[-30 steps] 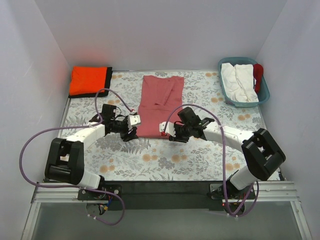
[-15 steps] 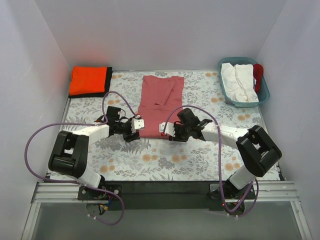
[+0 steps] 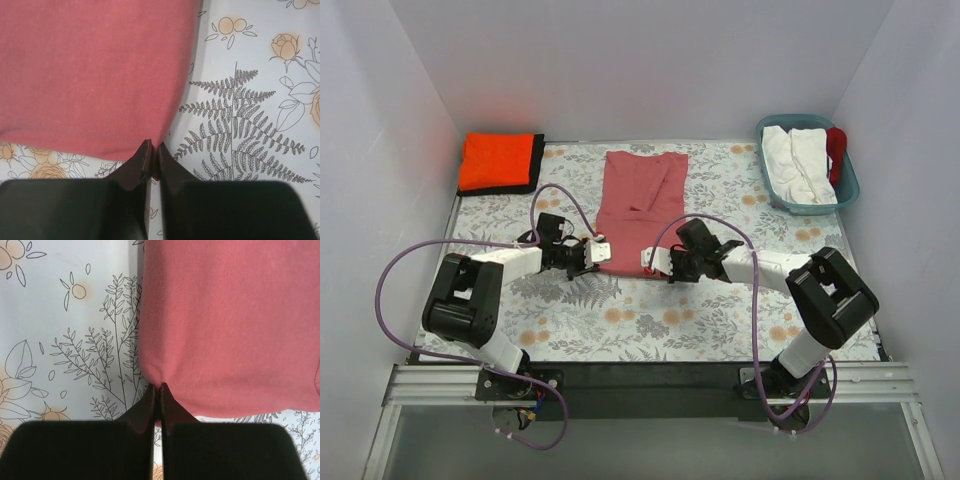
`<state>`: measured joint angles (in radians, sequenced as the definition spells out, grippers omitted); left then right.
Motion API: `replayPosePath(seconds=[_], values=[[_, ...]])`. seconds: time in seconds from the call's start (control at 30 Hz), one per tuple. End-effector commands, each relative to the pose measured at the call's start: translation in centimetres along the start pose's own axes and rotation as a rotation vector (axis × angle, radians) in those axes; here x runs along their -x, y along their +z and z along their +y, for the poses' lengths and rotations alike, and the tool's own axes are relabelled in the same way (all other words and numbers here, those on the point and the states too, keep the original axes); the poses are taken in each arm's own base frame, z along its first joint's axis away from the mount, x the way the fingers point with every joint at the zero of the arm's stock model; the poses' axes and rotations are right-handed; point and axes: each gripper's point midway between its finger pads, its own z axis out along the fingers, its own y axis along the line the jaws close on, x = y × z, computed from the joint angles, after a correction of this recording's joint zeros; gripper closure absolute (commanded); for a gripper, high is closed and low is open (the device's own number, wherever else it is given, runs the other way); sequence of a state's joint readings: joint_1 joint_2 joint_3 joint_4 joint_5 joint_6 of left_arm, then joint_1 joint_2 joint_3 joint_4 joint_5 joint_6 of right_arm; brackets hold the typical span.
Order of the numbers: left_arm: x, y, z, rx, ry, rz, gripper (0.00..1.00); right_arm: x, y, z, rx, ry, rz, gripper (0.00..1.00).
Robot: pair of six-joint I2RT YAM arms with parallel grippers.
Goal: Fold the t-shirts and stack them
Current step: Fold the tshirt
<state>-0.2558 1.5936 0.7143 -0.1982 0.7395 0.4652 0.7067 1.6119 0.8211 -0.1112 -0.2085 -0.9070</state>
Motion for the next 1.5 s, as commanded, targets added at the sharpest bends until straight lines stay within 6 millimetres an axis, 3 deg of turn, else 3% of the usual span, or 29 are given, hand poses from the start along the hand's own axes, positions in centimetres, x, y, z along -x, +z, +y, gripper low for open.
replayPosePath(seconds=[0.0, 0.03, 0.1, 0.13, 0.2, 0.23, 0.43, 0.53, 0.63, 0.67, 0.77, 0.83, 0.9, 1.0, 1.03, 1.17, 1.47], values=[[1.1, -0.9, 0.8, 0.015, 0.018, 0.006, 1.00, -0.5, -0.6, -0.9, -0.019, 0.035, 0.030, 0.99], [2.8, -1.6, 2.4, 0.052, 0.037, -0.014, 1.00, 0.1, -1.5, -1.7, -0.034, 0.034, 0.014, 0.99], [4.4, -2.6, 3.5, 0.053, 0.009, -0.032, 1.00, 1.5, -3.5, -3.9, -0.072, 0.029, -0.011, 0.99], [6.4, -3.5, 5.5, 0.078, 0.033, -0.051, 1.00, 2.1, -4.3, -4.8, -0.085, 0.027, -0.021, 0.99], [7.2, -4.1, 5.4, 0.045, 0.003, -0.050, 1.00, 3.9, -6.1, -6.7, -0.116, 0.008, -0.060, 0.99], [8.6, -4.8, 6.4, 0.058, 0.024, -0.070, 1.00, 3.8, -6.7, -6.8, -0.108, 0.013, -0.053, 0.99], [10.9, -6.7, 7.0, 0.098, 0.040, -0.084, 1.00, 5.3, -9.7, -7.6, -0.126, 0.012, -0.060, 0.99], [11.7, -7.8, 6.0, 0.095, 0.047, -0.086, 1.00, 5.8, -10.9, -6.5, -0.106, 0.032, -0.082, 0.99], [12.8, -9.0, 3.8, 0.079, 0.050, -0.094, 1.00, 6.2, -11.8, -4.5, -0.065, 0.052, -0.094, 0.99], [13.0, -9.1, 2.3, 0.043, 0.039, -0.096, 1.00, 6.3, -12.0, -3.7, -0.046, 0.059, -0.096, 0.99], [14.4, -10.7, -1.4, -0.008, 0.020, -0.127, 1.00, 6.8, -13.5, 1.2, 0.056, 0.059, -0.096, 0.99], [15.6, -12.4, -3.9, -0.032, 0.011, -0.144, 1.00, 9.0, -15.3, 3.9, 0.095, 0.050, -0.149, 0.99], [17.2, -13.9, -4.5, -0.003, -0.013, -0.171, 1.00, 10.1, -17.1, 4.3, 0.098, 0.071, -0.172, 0.99], [18.1, -15.5, -3.6, 0.074, -0.020, -0.154, 1.00, 10.9, -18.7, 2.0, 0.036, 0.070, -0.170, 0.99], [18.6, -15.9, -2.8, 0.101, -0.009, -0.150, 1.00, 10.9, -18.7, 1.6, 0.034, 0.067, -0.170, 0.99], [16.8, -14.1, 0.3, 0.123, -0.031, -0.074, 1.00, 10.1, -16.9, 0.1, 0.056, 0.039, -0.142, 0.99], [11.9, -7.9, 6.2, 0.145, -0.067, -0.048, 1.00, 5.0, -10.2, -5.7, 0.044, 0.050, -0.083, 0.99]])
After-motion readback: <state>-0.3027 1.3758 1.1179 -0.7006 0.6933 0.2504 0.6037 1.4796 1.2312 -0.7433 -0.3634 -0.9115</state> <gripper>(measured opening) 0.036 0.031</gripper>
